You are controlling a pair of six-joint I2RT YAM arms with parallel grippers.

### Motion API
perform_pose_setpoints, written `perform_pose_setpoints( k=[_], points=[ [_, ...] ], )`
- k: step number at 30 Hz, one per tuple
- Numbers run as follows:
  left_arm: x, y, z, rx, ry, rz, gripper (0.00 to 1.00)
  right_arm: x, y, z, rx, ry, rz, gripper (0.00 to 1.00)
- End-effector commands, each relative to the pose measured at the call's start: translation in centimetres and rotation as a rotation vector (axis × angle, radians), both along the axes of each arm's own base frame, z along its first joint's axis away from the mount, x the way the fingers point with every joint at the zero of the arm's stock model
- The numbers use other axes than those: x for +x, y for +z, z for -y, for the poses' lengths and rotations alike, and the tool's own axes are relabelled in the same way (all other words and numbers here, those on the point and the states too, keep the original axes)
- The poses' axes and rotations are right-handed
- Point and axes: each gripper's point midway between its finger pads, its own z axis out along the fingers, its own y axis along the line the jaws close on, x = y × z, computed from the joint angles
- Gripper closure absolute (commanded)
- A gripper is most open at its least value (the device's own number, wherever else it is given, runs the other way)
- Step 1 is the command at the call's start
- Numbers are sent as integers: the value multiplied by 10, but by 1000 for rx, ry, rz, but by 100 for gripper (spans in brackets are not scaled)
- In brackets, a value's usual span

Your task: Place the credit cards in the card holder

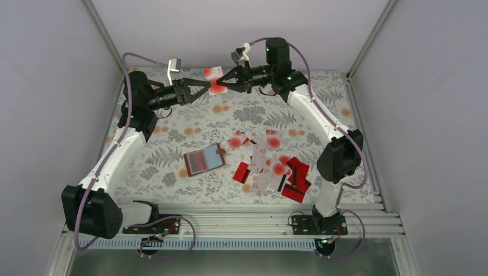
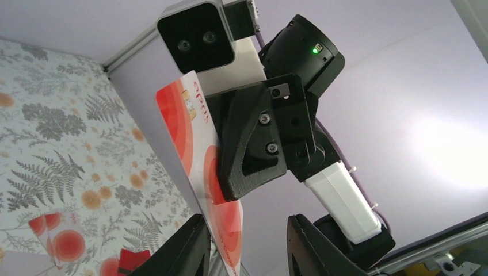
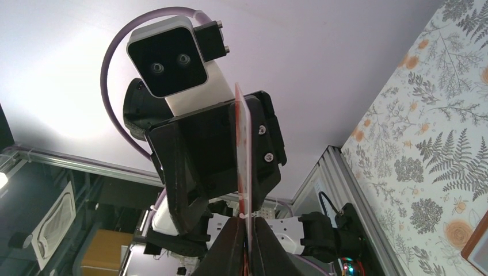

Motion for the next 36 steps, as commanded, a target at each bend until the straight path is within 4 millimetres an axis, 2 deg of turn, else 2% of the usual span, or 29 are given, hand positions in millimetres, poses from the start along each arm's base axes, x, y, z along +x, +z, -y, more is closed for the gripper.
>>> perform_pose_setpoints(
  k=[1,5,25,32,36],
  points=[
    [-1,4,-4,-16,27,6,66,-11,8,-3,10,45,8,96],
    [5,-7,-4,-18,39,-43,69,-13,7,-3,9,47,9,96],
    [9,-11,-4,-17,48,-65,76,-21,2,-9,6,81,15,96],
    [10,-14,-5,-15,56,-77,80,-22,3,-8,6,86,24,96],
    [12,-18,-5,4,67,-90,86,-22,3,-8,8,88,26,96]
  ],
)
